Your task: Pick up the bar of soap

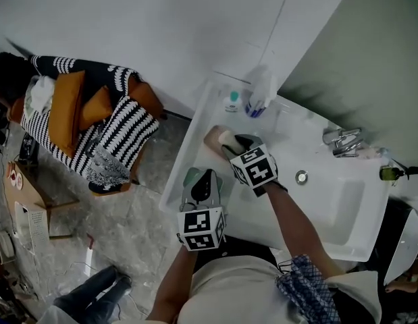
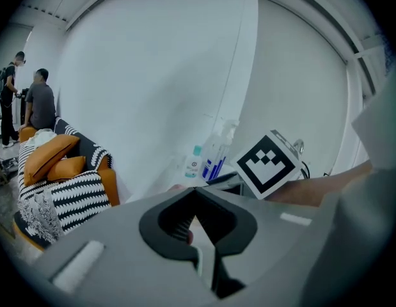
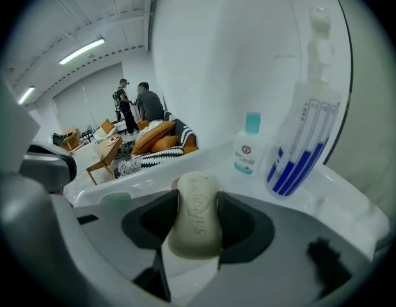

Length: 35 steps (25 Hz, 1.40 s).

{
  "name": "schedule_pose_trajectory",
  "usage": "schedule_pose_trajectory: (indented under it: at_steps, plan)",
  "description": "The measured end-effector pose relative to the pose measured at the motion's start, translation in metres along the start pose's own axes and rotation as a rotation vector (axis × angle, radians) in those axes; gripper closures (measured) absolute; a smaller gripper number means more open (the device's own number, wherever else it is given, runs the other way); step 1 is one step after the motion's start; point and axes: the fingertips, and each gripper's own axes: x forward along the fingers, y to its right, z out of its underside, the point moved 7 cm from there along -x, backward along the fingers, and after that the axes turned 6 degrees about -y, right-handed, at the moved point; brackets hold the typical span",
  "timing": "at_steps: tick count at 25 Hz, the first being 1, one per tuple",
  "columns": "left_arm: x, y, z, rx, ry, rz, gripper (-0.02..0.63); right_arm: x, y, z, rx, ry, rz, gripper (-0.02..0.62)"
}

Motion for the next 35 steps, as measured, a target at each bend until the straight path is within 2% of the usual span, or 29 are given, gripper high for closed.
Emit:
schedule_pose_trajectory:
  at_steps: [19, 35]
  plan:
    - [-0.003, 0.046, 0.006, 0.076, -0.001, 0.085, 0.6, -0.044, 0.014, 0.062, 0.108, 0.008, 0.068, 0.387]
    - [0.004, 0.085, 0.014, 0.144, -0.035, 0.18, 0.6, -0.066, 0.038, 0.129, 0.2, -0.062, 0.141, 0.388]
